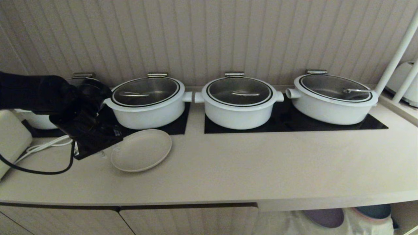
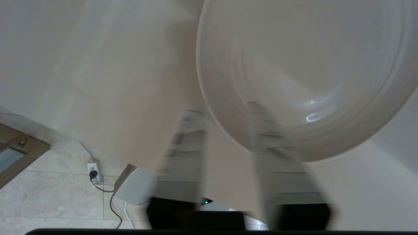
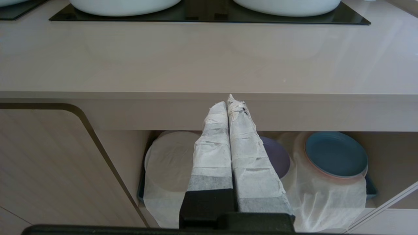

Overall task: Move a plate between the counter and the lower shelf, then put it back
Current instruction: Pick up the plate

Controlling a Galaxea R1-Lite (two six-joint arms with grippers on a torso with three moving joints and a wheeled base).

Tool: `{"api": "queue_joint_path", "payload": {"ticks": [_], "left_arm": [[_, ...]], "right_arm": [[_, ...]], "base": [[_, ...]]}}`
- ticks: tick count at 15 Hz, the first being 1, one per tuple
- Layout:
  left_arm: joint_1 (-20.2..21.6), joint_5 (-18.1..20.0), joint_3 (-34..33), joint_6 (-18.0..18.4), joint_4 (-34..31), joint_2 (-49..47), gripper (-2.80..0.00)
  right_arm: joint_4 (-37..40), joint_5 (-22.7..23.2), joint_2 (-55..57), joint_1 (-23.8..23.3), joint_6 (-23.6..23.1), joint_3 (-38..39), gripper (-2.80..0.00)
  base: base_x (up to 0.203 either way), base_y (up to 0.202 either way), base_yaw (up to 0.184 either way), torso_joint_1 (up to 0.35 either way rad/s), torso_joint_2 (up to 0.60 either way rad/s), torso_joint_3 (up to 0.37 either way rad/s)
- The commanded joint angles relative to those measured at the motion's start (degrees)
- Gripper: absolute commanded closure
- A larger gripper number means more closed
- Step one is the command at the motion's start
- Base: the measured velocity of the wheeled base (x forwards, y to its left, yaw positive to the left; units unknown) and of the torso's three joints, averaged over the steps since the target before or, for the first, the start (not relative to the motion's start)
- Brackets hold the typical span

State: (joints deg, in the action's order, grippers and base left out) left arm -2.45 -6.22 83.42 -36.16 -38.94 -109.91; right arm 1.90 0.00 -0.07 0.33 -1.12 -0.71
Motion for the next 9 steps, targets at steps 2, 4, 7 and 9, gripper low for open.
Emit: {"api": "queue_joint_path", "payload": {"ticks": [2,4,7,9], "left_arm": [[0.0,-0.7,0.4,-0.4,0.2,-1.1,-2.80],[-0.1,-2.3,1.8,-1.5,0.1,-2.4,-2.80],[-0.1,-2.6,3.6,-4.7,-0.1,-4.4,-2.80],[-0.1,-2.6,3.4,-4.9,-0.1,-5.4,-2.80]], "right_arm": [[0.0,0.0,0.1,0.0,0.0,0.0,0.00],[0.0,0.1,0.1,0.0,0.0,0.0,0.00],[0.0,0.0,0.1,0.1,0.0,0.0,0.00],[0.0,0.0,0.1,0.1,0.0,0.0,0.00]], "base": [[0.000,0.000,0.000,0.000,0.00,0.000],[0.000,0.000,0.000,0.000,0.00,0.000],[0.000,0.000,0.000,0.000,0.00,0.000],[0.000,0.000,0.000,0.000,0.00,0.000]]}}
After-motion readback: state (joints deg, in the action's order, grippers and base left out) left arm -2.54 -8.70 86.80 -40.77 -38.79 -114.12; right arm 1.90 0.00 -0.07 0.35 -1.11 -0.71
